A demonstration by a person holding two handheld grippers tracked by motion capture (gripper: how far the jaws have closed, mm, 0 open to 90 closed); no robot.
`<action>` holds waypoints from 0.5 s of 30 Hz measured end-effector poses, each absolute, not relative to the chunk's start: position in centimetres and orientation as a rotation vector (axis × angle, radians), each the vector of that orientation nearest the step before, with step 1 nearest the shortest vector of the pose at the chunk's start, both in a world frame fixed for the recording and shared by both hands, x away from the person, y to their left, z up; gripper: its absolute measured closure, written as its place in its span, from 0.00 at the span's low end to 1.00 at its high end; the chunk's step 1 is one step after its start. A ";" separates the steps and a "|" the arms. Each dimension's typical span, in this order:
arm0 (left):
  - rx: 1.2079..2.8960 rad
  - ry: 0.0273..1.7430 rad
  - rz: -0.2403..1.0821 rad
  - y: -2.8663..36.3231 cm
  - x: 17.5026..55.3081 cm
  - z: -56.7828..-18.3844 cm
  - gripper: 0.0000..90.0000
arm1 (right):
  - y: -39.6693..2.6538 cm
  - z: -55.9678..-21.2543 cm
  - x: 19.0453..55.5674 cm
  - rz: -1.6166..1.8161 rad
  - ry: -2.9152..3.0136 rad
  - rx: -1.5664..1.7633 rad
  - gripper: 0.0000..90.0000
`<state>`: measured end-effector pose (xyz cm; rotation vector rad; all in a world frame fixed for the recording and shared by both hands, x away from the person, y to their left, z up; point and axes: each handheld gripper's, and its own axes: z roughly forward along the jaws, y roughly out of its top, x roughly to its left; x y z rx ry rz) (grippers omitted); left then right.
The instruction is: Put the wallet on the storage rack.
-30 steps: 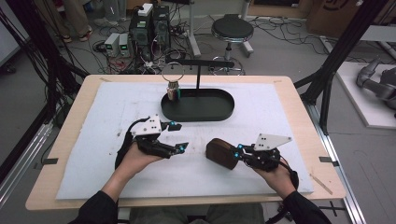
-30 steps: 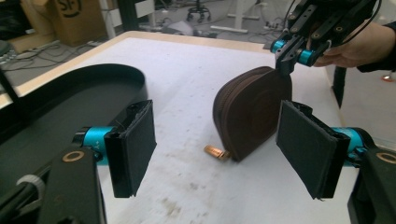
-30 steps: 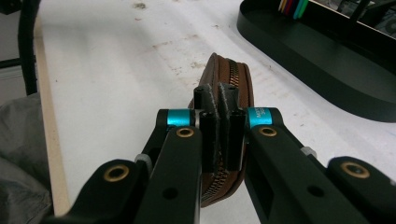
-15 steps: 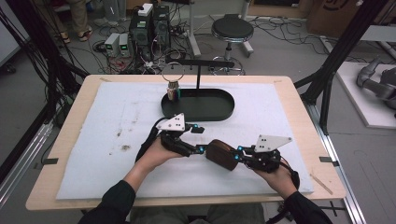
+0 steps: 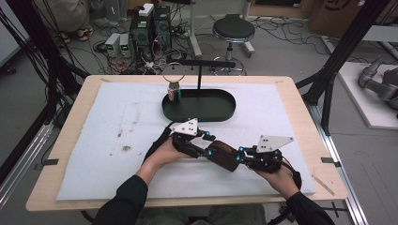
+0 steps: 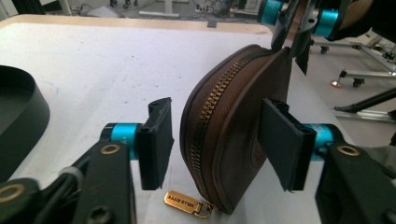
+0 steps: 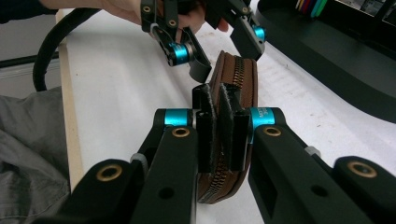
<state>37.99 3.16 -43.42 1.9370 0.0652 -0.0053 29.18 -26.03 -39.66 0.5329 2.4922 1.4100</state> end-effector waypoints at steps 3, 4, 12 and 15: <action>1.943 0.064 0.007 3.2 37.9 -43.3 0.63 | -26.1 -39.7 29.3 1.417 2.497 0.536 0.94; 1.944 0.062 0.013 3.2 37.9 -43.3 0.64 | -26.1 -39.7 29.3 1.419 2.499 0.537 0.93; 1.964 0.057 0.047 3.2 37.8 -43.1 0.68 | -26.3 -39.6 29.4 1.446 2.492 0.552 0.63; 1.971 0.052 0.056 3.2 37.6 -43.0 0.68 | -26.7 -39.8 29.5 1.453 2.471 0.608 0.54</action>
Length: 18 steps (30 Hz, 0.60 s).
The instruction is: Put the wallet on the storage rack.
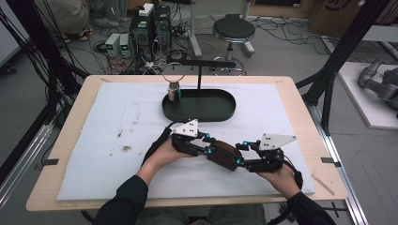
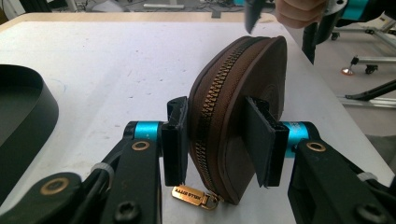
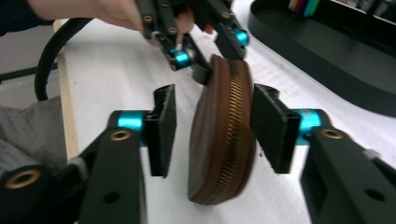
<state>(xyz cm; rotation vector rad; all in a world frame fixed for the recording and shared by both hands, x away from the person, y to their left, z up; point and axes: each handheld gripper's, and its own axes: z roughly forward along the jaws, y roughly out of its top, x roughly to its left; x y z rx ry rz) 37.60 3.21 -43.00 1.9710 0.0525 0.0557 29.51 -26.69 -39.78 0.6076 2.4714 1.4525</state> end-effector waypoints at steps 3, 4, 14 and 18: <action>1.979 0.052 0.063 3.2 37.5 -42.9 0.68 | -27.1 -40.0 29.7 1.458 2.460 0.666 0.49; 1.981 0.055 0.064 3.2 37.4 -42.9 0.68 | -27.2 -40.1 29.8 1.460 2.460 0.689 0.48; 1.989 0.058 0.069 3.2 37.3 -42.7 0.66 | -25.9 -41.9 30.7 1.337 2.609 0.746 0.71; 1.962 0.081 0.080 3.5 37.1 -42.3 0.59 | -25.9 -41.8 30.7 1.340 2.609 0.737 0.73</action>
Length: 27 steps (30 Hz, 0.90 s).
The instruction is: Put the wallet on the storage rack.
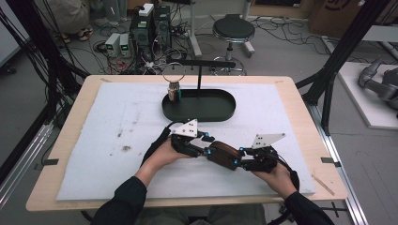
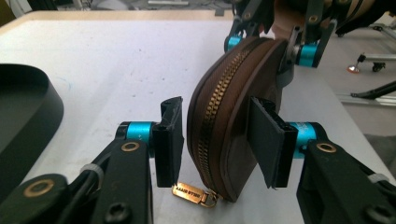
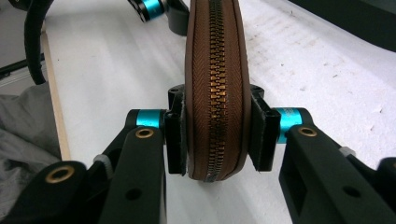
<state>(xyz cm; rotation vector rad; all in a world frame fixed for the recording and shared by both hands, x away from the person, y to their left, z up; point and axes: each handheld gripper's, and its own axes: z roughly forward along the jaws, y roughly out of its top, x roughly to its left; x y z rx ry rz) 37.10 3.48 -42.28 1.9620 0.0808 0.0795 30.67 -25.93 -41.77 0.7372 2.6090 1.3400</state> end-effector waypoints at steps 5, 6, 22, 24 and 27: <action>1.947 0.122 0.116 4.3 36.4 -41.0 0.47 | -25.9 -41.5 30.6 1.368 2.597 0.703 0.75; 1.943 0.136 0.118 4.6 36.1 -40.8 0.44 | -25.9 -41.3 30.7 1.379 2.583 0.692 0.75; 1.859 0.238 0.298 12.9 29.4 -37.0 0.34 | -25.2 -36.8 34.9 1.414 2.462 0.710 0.75; 1.851 0.269 0.318 13.9 28.6 -37.0 0.33 | -25.0 -36.3 35.6 1.406 2.448 0.722 0.75; 1.851 0.302 0.346 15.2 27.6 -37.2 0.32 | -24.7 -35.8 36.8 1.397 2.428 0.748 0.75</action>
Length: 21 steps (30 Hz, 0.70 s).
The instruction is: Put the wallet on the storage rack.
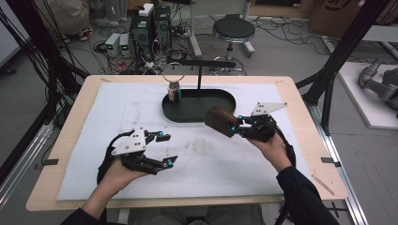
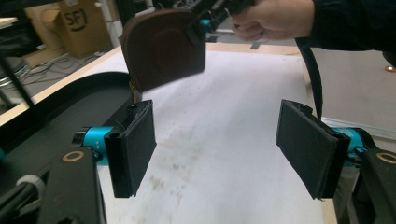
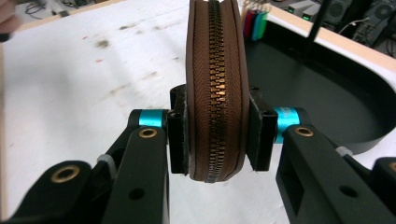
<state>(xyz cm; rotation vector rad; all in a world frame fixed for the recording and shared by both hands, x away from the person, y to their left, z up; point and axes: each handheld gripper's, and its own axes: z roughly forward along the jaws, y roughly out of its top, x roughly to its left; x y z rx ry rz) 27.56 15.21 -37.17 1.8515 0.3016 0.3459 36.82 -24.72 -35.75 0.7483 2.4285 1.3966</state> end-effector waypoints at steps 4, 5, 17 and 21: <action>1.853 0.345 0.358 16.5 26.5 -37.5 0.29 | -24.4 -35.5 38.5 1.379 2.401 0.777 0.75; 1.854 0.352 0.359 16.8 26.3 -37.6 0.29 | -24.3 -35.5 39.0 1.371 2.397 0.788 0.75; 1.784 0.428 0.415 19.4 25.4 -37.6 0.27 | -21.6 -36.0 44.6 1.260 2.381 0.852 0.75; 1.777 0.441 0.420 19.7 25.6 -37.7 0.27 | -20.1 -36.5 45.9 1.229 2.393 0.864 0.75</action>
